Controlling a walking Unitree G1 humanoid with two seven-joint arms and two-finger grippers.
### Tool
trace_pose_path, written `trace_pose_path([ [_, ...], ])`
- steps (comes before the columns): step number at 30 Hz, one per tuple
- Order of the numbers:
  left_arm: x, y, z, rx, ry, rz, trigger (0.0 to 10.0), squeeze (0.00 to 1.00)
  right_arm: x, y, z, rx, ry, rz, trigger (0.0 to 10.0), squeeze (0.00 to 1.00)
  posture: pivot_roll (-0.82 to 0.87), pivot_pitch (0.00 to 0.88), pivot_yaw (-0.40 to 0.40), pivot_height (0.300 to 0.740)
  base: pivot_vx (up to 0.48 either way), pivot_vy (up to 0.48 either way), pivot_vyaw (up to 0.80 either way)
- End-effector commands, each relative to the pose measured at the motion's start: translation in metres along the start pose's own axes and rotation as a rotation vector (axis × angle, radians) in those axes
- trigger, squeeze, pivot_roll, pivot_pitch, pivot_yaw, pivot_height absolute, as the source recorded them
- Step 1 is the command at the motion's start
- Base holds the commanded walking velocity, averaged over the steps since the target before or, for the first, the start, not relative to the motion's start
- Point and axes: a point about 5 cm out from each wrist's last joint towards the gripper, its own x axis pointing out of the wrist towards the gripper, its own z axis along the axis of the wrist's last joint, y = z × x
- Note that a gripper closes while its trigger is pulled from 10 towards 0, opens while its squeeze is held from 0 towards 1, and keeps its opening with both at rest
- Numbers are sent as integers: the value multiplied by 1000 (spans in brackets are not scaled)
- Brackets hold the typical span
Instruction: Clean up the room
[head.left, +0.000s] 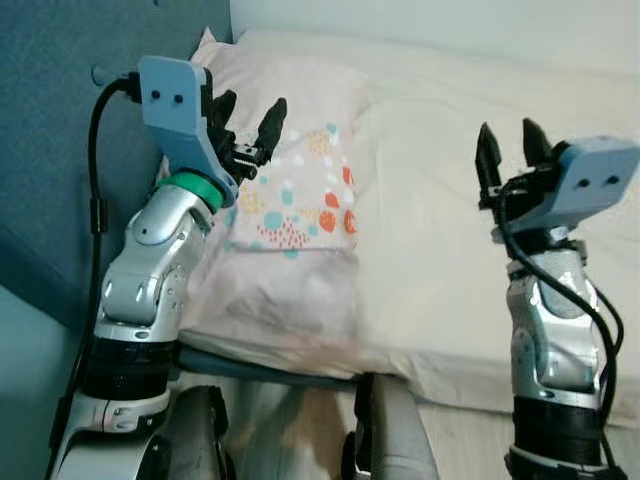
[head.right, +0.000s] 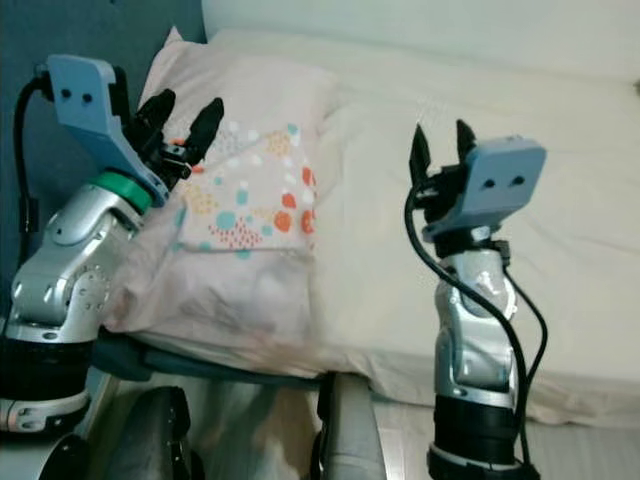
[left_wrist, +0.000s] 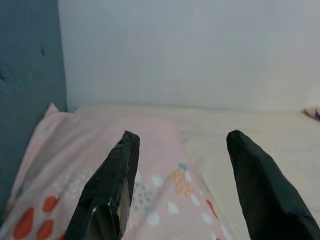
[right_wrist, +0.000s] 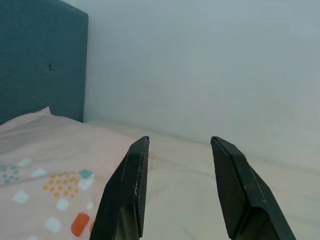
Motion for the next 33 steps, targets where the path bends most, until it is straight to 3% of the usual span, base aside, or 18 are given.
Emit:
trace_pose_path([
  [1,1,-8,-7,0,9,-9,10000,0,-4,1,-7,-18,21,-19,10000,0,-38,60,-2,644,0,0,0],
  [11,9,-32,-12,-24,3,-67,10000,0,-6,-2,-13,-46,32,-39,10000,0,-47,52,-2,686,0,0,0],
  [27,11,-39,-27,-67,102,-85,10000,0,-8,-5,-22,-67,65,-76,10000,0,-47,52,5,709,0,0,0],
  [33,9,-38,-34,-11,99,-91,10000,0,-8,-1,-25,-60,71,-89,10000,0,-48,50,9,709,0,0,0],
])
